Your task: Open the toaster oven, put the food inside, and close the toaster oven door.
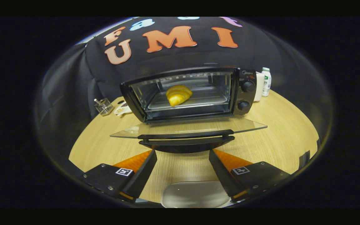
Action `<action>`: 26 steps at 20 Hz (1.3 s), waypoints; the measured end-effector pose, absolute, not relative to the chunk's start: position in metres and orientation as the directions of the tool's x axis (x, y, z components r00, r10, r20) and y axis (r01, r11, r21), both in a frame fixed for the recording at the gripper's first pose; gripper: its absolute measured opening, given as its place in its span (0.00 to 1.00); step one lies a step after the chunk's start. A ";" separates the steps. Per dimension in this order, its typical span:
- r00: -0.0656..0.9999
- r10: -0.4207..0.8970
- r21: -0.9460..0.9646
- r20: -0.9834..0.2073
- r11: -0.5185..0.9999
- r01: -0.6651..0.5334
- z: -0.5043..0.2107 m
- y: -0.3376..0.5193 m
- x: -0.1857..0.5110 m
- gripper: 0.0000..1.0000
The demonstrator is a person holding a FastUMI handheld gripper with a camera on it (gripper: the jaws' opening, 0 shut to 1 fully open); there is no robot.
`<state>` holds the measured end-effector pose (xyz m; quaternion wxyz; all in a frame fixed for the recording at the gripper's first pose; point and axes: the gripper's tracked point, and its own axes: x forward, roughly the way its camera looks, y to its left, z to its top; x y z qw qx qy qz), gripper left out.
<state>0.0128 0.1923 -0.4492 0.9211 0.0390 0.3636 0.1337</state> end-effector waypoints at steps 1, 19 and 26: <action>0.714 0.264 0.157 -0.648 0.964 -0.214 -0.441 0.190 0.020 0.99; 0.795 0.262 0.097 -0.547 0.963 -0.250 -0.363 0.207 0.115 0.99; 0.839 0.251 0.080 -0.484 0.967 -0.243 -0.308 0.196 0.127 0.99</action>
